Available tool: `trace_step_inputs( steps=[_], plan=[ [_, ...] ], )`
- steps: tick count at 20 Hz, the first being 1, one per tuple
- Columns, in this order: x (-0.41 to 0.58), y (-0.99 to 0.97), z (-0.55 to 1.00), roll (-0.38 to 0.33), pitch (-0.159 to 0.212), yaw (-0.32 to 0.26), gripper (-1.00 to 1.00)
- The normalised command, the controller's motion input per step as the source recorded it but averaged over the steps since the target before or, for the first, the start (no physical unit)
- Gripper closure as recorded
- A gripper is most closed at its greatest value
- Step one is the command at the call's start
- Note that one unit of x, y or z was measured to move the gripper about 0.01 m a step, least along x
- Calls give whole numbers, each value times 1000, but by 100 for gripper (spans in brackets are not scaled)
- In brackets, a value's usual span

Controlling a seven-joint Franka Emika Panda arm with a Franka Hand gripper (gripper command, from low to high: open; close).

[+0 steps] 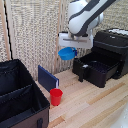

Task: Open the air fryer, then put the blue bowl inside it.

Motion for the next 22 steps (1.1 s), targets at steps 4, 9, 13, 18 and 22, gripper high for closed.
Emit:
trace_step_inputs(
  steps=[4,9,13,18,22],
  plan=[
    [66,-626,493,78,-10,-133,100],
    [133,-607,325,43,-60,-163,100],
    [101,-601,276,19,-29,-187,100],
    [29,-598,67,2,10,-209,100],
    [0,-588,0,0,77,-213,100]
  ],
)
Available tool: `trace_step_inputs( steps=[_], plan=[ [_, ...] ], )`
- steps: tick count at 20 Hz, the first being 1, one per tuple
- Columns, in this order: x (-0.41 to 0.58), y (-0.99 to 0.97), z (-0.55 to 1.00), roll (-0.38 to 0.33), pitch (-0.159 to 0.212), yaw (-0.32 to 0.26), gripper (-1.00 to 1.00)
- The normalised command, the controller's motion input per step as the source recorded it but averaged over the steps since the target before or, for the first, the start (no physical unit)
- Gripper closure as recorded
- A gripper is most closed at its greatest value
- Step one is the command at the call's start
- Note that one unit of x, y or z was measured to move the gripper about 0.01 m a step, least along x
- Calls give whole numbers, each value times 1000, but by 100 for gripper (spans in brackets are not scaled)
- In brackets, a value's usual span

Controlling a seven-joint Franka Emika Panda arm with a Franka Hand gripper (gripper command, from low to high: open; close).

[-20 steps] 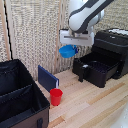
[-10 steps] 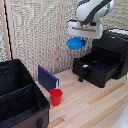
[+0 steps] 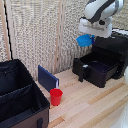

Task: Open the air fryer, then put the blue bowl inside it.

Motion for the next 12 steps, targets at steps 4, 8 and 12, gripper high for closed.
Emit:
trace_step_inputs(
  steps=[4,8,12],
  plan=[
    [85,-611,-64,2,104,-183,100],
    [237,-642,-91,16,84,-148,100],
    [386,-557,-182,21,72,-106,100]
  ],
)
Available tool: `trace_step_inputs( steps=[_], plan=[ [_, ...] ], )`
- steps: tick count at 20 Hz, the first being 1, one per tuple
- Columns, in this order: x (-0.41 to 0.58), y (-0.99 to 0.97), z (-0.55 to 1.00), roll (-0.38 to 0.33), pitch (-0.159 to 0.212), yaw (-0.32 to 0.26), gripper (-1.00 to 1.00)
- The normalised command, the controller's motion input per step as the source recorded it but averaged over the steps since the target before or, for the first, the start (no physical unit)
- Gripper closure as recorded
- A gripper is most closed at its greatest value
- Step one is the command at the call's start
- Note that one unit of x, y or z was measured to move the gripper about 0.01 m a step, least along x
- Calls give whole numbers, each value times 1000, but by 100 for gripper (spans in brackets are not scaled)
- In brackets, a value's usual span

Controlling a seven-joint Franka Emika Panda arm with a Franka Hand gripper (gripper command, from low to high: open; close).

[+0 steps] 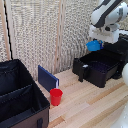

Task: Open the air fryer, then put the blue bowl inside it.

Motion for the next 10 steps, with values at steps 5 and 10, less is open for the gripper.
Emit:
trace_step_inputs(
  steps=[5,10],
  plan=[
    [179,-425,-306,3,114,-85,100],
    [15,-160,-481,0,115,-12,100]
  ],
)
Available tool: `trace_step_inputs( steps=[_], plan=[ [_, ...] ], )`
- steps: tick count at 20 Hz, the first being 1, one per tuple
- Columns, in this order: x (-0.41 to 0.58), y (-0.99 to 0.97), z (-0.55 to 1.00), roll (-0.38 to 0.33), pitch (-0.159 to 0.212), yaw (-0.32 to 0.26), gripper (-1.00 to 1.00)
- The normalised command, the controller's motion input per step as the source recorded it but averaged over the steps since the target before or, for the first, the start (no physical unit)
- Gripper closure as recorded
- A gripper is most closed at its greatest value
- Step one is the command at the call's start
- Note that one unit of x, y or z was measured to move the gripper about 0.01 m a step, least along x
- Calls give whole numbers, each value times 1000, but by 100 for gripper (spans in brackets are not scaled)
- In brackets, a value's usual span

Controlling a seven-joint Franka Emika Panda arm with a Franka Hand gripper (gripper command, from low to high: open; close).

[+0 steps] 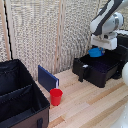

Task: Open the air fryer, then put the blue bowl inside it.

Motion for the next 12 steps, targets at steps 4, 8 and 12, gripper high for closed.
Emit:
trace_step_inputs(
  steps=[4,8,12],
  plan=[
    [5,-47,-559,0,62,5,100],
    [149,-3,-459,0,-3,62,100],
    [442,-9,-293,-10,-6,106,100]
  ],
)
